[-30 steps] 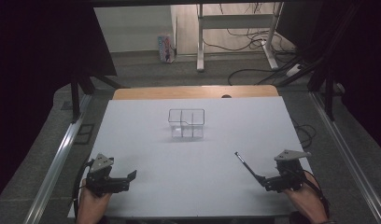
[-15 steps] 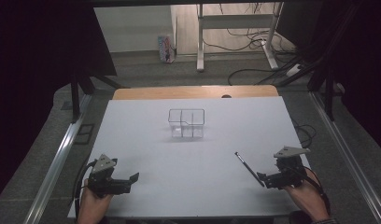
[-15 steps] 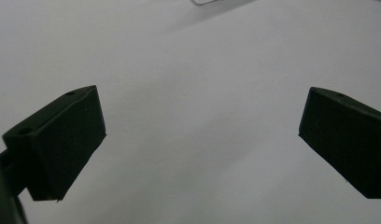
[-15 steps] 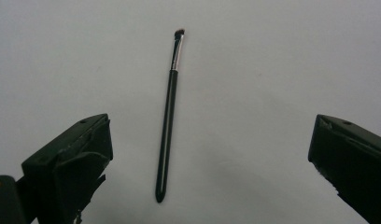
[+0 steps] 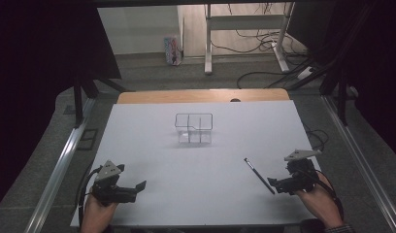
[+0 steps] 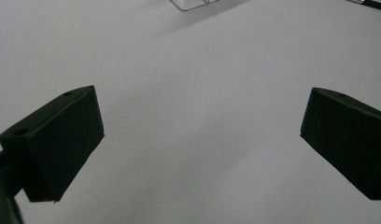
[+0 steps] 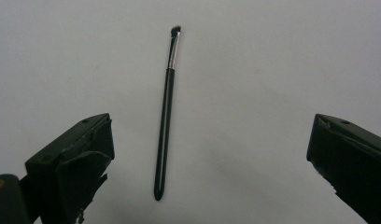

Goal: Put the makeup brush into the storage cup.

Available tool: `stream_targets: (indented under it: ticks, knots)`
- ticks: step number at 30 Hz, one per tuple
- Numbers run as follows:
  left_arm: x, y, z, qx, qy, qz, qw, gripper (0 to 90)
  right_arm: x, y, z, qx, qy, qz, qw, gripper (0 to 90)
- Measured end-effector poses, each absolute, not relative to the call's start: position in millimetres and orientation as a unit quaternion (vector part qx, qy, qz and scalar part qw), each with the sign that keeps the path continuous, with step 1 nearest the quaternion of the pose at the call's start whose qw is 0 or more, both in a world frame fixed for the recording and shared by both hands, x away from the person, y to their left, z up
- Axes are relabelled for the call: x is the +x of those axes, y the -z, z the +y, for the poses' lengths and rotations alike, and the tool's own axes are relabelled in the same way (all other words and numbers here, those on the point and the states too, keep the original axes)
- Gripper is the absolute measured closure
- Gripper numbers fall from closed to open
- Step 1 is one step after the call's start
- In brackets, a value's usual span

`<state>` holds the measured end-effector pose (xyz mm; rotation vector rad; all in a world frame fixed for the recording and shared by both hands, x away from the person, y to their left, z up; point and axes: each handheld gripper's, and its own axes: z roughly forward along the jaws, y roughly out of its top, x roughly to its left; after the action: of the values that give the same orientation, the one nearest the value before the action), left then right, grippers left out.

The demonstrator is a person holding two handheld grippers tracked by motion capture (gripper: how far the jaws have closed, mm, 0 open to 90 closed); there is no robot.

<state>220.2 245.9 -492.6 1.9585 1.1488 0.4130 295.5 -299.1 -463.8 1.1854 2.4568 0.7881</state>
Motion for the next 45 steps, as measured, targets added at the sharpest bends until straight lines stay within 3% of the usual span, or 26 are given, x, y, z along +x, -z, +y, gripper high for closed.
stream_targets:
  ticks: [32, 45]
  knots:
    - [223.0, 495.1, 244.4, 0.783, -0.154, 0.460, 0.389, 0.1, 329.1, 459.4, -257.4, 0.407, -0.212, 0.881, 0.112, 0.0]
    - [223.6, 495.6, 244.5, 0.783, -0.157, 0.462, 0.385, 0.3, 339.2, 457.2, -234.3, 0.384, -0.193, 0.896, 0.115, 11.0]
